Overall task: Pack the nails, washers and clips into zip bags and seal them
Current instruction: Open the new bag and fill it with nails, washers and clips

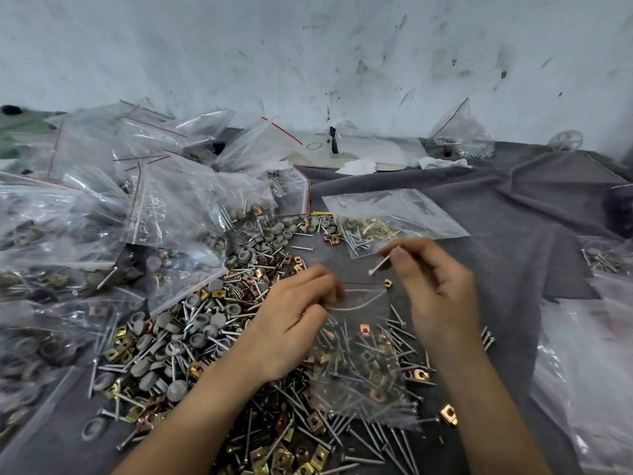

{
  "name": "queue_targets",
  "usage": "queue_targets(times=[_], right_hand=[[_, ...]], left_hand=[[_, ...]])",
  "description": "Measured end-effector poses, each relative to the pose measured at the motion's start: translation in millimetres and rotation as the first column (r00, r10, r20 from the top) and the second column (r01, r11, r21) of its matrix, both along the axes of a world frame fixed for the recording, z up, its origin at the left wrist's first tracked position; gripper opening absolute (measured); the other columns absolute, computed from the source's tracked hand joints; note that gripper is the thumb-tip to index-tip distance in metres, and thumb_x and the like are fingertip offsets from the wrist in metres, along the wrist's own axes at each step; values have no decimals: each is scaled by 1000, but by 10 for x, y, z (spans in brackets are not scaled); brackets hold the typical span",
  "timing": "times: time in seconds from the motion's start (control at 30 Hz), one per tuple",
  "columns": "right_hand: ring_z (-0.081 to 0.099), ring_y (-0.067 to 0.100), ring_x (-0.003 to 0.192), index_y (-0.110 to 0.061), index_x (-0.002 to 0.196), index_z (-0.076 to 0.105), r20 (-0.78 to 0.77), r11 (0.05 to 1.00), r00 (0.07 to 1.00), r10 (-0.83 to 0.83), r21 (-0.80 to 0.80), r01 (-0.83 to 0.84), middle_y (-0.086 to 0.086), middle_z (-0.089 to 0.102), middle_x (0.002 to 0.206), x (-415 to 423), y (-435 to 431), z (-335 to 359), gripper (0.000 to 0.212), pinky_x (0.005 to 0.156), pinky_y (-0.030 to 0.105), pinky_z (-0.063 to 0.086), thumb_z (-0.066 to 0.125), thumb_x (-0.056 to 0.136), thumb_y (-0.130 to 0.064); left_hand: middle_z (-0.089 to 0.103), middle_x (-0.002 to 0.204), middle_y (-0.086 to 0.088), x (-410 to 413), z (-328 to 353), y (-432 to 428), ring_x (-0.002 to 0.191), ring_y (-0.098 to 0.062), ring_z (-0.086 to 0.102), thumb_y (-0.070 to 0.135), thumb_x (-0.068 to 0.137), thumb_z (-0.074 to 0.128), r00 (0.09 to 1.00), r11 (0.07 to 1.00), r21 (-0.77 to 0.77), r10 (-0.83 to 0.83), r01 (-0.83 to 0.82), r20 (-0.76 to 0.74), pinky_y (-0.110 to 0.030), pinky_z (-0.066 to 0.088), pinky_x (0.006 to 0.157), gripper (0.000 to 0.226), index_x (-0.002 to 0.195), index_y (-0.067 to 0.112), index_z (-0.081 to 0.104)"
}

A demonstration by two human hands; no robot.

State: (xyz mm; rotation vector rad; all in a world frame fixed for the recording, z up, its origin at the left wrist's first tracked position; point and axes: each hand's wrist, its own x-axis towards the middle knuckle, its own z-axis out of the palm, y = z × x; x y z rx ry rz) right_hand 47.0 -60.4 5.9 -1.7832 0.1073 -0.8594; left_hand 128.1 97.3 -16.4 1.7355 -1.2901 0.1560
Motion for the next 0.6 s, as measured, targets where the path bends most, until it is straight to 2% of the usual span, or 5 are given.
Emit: queue_targets(times=[0.13, 0.23, 0.33, 0.43, 0.6], right_hand=[[60, 6, 97, -32, 90, 69, -147, 985, 985, 95, -127, -114, -11, 66, 96, 26, 14, -27, 14, 81, 13, 43, 57, 86, -31], [61, 3, 94, -30, 93, 69, -153, 995, 987, -48, -90, 35, -8, 67, 102, 25, -83, -54, 19, 78, 10, 45, 58, 91, -14], [60, 12, 80, -20, 92, 68, -458, 929, 823, -337, -303, 212, 2, 69, 96, 33, -232, -134, 21, 69, 16, 44, 58, 87, -3], [61, 21, 86, -15, 102, 65, -691, 899, 609, -390, -429, 90, 6, 68, 98, 47, -267, -210, 16, 73, 26, 46, 63, 86, -12], [60, 20, 85, -21, 90, 61, -754, 927, 582, -304, -376, -3, 3, 66, 94, 49, -203, -197, 10, 72, 25, 46, 66, 83, -15]], left_hand=[[56, 83, -6, 8, 3, 3, 79, -19, 53, 21, 75, 32, 999, 999, -33, 33, -33, -3, -31, 41, 67, 11, 69, 30, 31], [55, 81, -8, 20, 12, 6, 79, -20, 52, 19, 75, 32, 997, 993, -93, 78, -80, -19, -29, 41, 66, 8, 68, 24, 35], [55, 79, -10, 17, 24, 8, 80, -20, 53, 16, 74, 33, 991, 978, -161, 124, -131, -51, -27, 41, 66, 10, 68, 14, 39], [56, 80, -10, 16, 32, 16, 83, -19, 54, 15, 75, 34, 987, 968, -198, 143, -154, -68, -29, 43, 68, 12, 67, 10, 41], [55, 79, -8, 20, 29, 26, 86, -20, 55, 15, 75, 34, 984, 962, -217, 145, -165, -104, -37, 43, 69, 12, 66, 9, 40]])
